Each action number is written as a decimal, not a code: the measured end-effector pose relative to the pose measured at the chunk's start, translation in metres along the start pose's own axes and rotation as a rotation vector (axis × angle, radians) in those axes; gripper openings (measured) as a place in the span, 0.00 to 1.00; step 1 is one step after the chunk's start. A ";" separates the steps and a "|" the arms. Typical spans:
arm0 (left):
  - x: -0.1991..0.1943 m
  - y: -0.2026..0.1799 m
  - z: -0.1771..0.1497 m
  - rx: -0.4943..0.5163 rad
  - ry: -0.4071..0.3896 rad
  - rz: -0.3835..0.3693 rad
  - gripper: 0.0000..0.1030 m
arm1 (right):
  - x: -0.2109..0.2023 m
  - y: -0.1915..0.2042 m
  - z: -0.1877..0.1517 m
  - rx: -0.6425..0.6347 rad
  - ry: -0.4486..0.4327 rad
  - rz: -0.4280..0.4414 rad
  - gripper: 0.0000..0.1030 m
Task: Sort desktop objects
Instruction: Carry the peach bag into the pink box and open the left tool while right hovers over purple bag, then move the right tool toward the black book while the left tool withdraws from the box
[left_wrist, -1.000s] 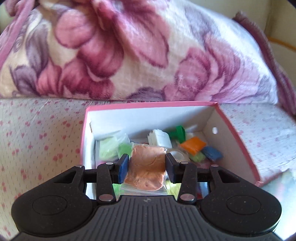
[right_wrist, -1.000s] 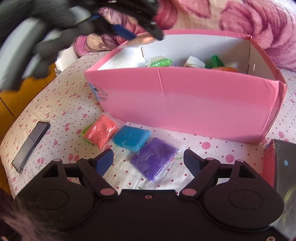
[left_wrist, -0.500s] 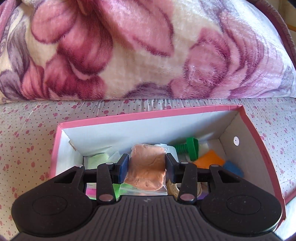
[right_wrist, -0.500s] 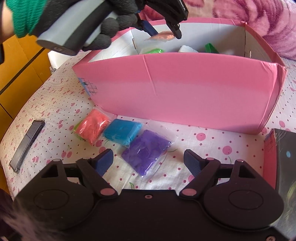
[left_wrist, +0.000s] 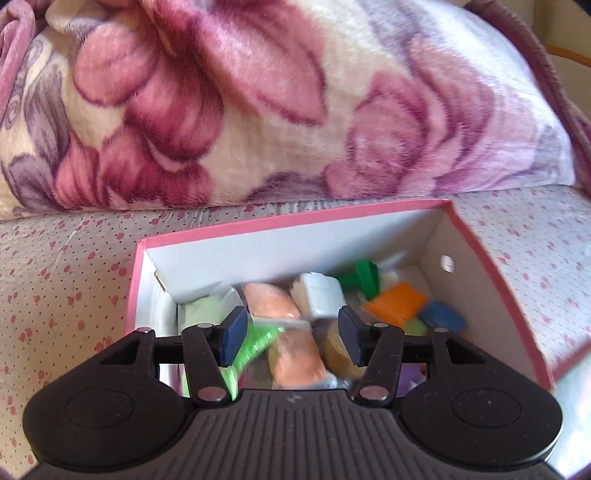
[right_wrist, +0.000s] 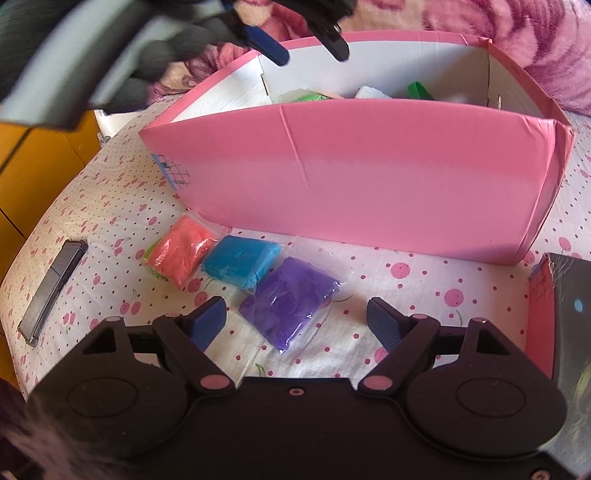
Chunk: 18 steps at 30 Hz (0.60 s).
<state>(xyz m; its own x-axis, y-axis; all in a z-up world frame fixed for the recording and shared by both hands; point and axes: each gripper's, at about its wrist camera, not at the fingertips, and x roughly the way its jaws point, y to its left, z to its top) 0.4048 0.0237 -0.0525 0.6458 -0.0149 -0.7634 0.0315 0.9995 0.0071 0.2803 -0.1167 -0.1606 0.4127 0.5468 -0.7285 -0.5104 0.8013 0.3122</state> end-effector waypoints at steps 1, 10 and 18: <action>-0.009 -0.002 -0.002 0.017 -0.013 -0.003 0.51 | 0.000 0.000 0.000 -0.002 -0.002 0.001 0.81; -0.076 -0.009 -0.021 0.092 -0.039 0.040 0.51 | -0.022 -0.008 -0.022 0.073 -0.069 0.089 0.81; -0.136 0.000 -0.048 0.084 -0.049 0.051 0.56 | -0.065 0.004 -0.049 0.083 -0.157 0.128 0.81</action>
<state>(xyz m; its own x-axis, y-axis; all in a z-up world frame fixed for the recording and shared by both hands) 0.2805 0.0271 0.0203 0.6844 0.0326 -0.7284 0.0597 0.9931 0.1006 0.2145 -0.1607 -0.1420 0.4644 0.6713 -0.5777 -0.5049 0.7366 0.4500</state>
